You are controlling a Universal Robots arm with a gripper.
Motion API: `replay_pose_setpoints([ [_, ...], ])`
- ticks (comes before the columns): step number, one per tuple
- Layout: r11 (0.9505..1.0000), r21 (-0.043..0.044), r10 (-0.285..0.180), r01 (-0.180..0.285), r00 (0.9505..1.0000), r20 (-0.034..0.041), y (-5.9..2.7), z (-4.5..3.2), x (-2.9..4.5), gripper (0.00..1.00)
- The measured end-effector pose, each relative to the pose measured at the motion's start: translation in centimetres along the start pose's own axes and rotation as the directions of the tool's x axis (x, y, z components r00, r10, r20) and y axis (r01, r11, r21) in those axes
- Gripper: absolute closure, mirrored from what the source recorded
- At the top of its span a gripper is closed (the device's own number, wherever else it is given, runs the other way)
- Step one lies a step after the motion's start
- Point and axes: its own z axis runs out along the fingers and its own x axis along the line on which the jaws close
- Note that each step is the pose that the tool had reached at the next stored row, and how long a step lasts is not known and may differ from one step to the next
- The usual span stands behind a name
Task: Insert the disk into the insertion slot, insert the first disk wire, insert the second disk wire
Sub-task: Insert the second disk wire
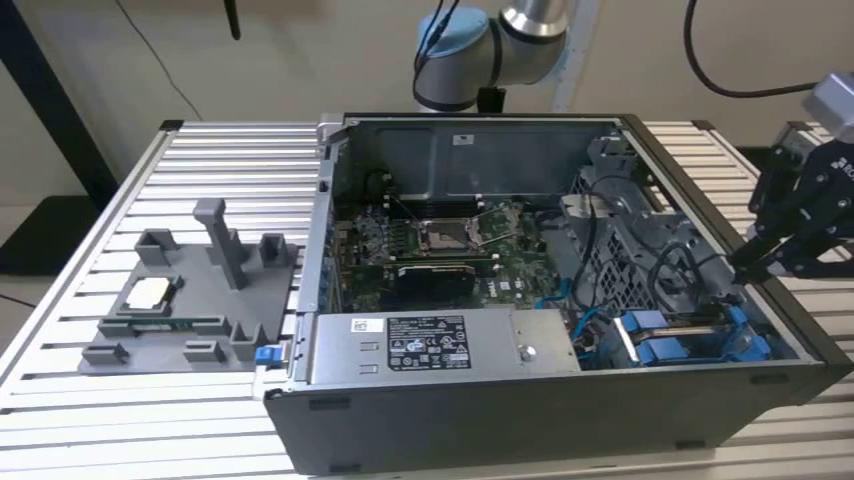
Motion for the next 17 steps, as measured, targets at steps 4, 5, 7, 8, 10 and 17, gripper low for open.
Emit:
replay_pose_setpoints([
  [4,0.9997,-0.0057,0.023,-0.023,0.9996,0.0192,-0.01,0.03,0.0,0.73],
  [5,0.9996,-0.0071,0.029,-0.029,0.9993,0.0237,-0.01,0.03,0.0,0.73],
  [7,0.9991,-0.0102,0.041,-0.041,0.9987,0.0302,-0.01,0.03,0.02,0.75],
  [8,0.9989,-0.0119,0.047,-0.046,0.9984,0.0323,-0.01,0.04,0.06,0.82],
  [10,0.9983,-0.0163,0.057,-0.056,0.9978,0.0352,-0.02,0.05,0.16,0.82],
  [17,0.9974,-0.0257,0.069,-0.068,0.9972,0.0283,-0.01,-0.17,0.25,0.88],
])
